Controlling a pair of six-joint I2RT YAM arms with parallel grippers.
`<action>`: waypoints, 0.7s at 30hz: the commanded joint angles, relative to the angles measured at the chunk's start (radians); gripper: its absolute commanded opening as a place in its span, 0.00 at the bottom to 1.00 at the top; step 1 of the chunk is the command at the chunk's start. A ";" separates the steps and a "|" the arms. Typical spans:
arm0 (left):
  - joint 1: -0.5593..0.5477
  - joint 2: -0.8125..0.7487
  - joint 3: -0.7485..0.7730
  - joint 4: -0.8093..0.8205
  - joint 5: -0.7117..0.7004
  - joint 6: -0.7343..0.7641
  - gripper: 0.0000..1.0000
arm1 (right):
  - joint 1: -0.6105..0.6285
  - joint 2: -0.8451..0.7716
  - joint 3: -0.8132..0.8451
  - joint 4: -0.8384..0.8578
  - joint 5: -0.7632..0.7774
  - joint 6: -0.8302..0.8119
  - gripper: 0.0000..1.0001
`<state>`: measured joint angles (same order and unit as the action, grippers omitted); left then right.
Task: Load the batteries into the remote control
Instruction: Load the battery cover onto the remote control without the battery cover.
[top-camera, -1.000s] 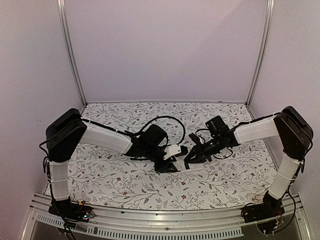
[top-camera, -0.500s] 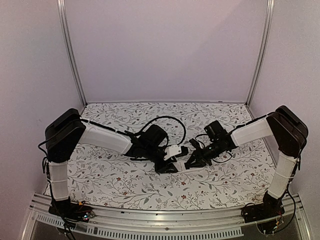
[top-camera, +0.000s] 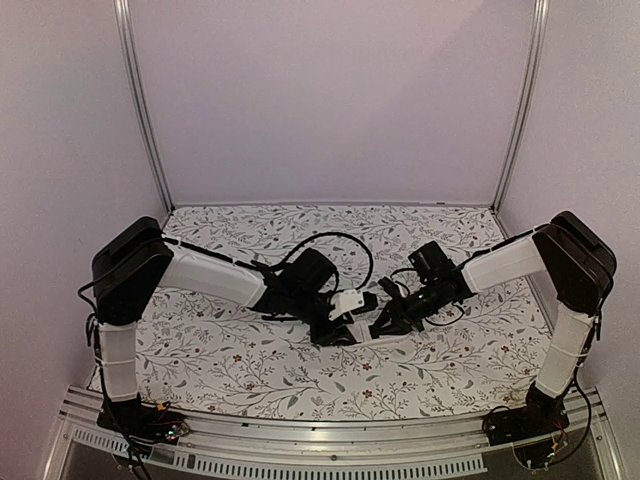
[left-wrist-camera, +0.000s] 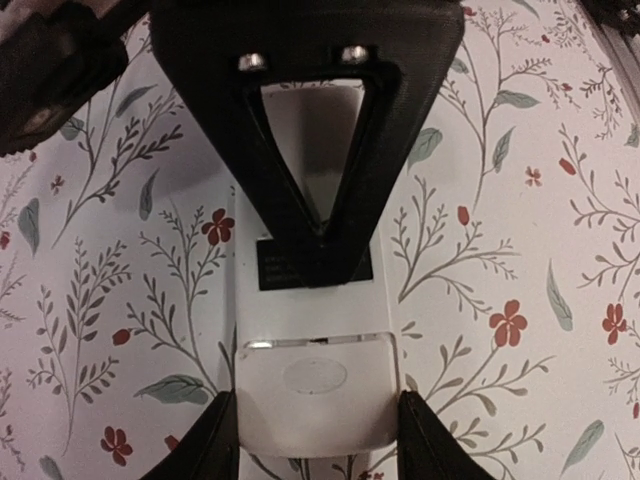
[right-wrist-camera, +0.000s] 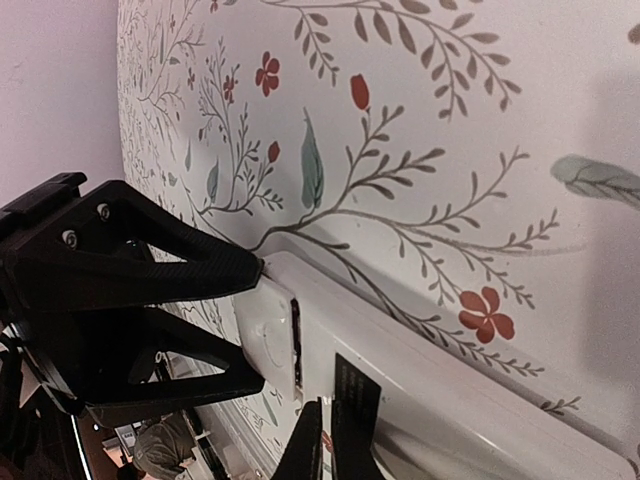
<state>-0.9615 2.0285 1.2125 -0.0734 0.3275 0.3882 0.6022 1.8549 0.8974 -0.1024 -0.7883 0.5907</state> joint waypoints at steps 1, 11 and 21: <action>-0.005 0.030 0.025 -0.025 0.008 0.005 0.47 | 0.001 0.029 -0.014 0.000 0.011 -0.005 0.04; -0.006 0.061 0.050 -0.058 0.005 0.011 0.48 | 0.003 0.026 -0.014 0.001 0.002 -0.003 0.05; -0.013 0.016 0.034 -0.117 0.004 0.002 0.48 | 0.003 0.030 -0.024 0.000 0.009 0.003 0.05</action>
<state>-0.9615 2.0556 1.2530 -0.1123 0.3290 0.3927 0.6022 1.8603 0.8955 -0.0917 -0.8009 0.5911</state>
